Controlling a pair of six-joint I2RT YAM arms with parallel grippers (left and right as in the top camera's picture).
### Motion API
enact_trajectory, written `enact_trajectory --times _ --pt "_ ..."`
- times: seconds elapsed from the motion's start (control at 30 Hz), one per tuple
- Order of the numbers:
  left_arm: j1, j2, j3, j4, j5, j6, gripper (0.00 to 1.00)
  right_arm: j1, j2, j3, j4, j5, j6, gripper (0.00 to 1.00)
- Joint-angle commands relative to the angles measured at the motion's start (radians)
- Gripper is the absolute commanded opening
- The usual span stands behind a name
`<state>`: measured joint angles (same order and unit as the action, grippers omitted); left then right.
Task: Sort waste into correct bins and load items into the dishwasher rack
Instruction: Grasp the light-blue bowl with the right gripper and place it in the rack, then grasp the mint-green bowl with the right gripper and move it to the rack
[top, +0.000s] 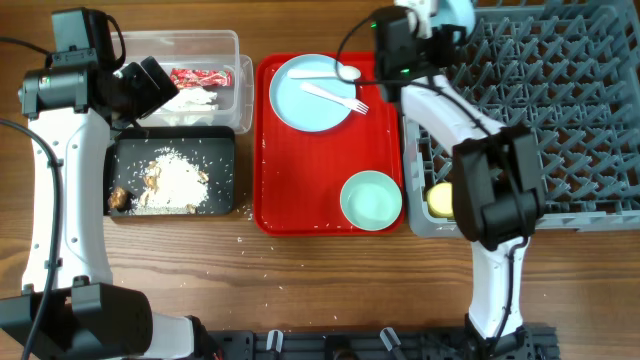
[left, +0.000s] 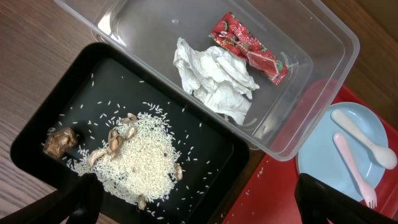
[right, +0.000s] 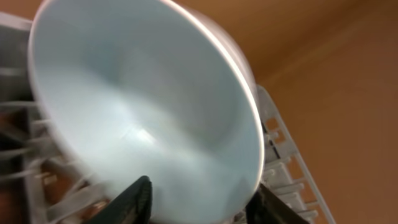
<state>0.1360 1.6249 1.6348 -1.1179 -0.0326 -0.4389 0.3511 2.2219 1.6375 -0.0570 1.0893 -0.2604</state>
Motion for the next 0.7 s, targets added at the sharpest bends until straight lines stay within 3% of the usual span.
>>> enact_trajectory --times 0.0,0.07,0.33,0.4,0.53,0.6,0.67 --pt "0.002 -0.003 0.007 0.002 -0.006 0.012 1.00 0.064 0.013 0.003 -0.009 0.036 -0.027 0.57" --pt "0.002 -0.003 0.007 0.002 -0.006 0.012 1.00 0.082 0.012 0.003 -0.009 0.054 -0.028 0.63" --pt "0.002 -0.003 0.007 0.002 -0.006 0.012 1.00 0.097 -0.084 0.003 -0.023 0.002 0.043 0.73" --pt "0.002 -0.004 0.007 0.002 -0.006 0.012 1.00 0.120 -0.192 0.003 -0.180 -0.240 0.159 0.76" --pt "0.002 -0.003 0.007 0.002 -0.006 0.012 1.00 0.151 -0.377 0.003 -0.684 -1.073 0.472 0.77" --pt "0.002 -0.003 0.007 0.002 -0.006 0.012 1.00 0.152 -0.378 -0.001 -0.900 -1.185 0.610 0.72" --pt "0.002 -0.003 0.007 0.002 -0.006 0.012 1.00 0.163 -0.372 -0.076 -1.032 -1.192 0.641 0.65"
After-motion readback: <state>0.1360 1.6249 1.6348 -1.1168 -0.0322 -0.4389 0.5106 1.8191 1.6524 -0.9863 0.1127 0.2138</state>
